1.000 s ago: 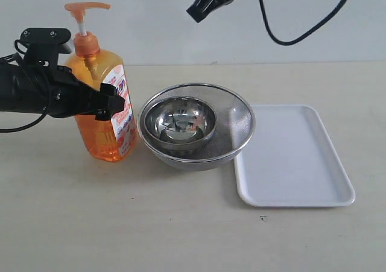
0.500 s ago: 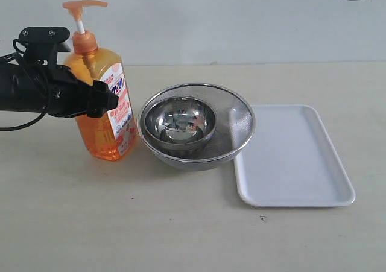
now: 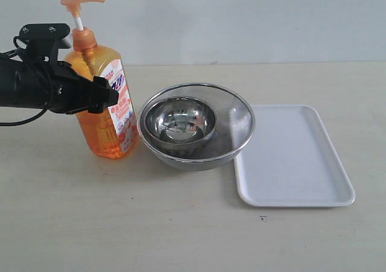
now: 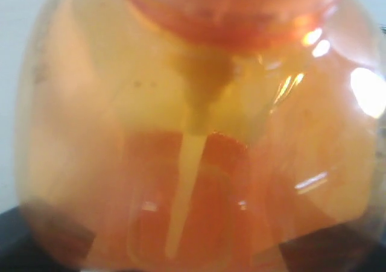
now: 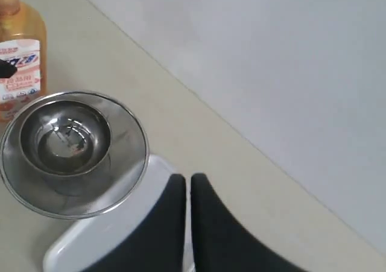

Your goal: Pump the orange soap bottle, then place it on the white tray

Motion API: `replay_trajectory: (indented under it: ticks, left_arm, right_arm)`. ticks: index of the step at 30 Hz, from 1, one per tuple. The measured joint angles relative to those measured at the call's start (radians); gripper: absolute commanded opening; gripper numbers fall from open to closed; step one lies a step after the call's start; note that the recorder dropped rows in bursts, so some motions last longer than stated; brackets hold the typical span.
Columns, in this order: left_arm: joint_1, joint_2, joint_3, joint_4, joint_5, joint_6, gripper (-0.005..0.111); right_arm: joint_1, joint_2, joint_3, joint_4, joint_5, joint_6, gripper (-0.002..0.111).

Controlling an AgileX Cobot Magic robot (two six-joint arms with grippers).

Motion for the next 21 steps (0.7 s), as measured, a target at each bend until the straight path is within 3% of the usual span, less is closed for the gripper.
replay_trajectory:
  ticks: [11, 21]
  left_arm:
    - [0.0, -0.082, 0.058, 0.056, -0.06, 0.012, 0.005]
    - [-0.004, -0.104, 0.075, 0.058, -0.096, 0.081, 0.005]
  right_arm:
    - [0.0, -0.322, 0.6, -0.04, -0.479, 0.27, 0.0]
    - [0.0, -0.321, 0.841, -0.04, -0.656, 0.326, 0.0]
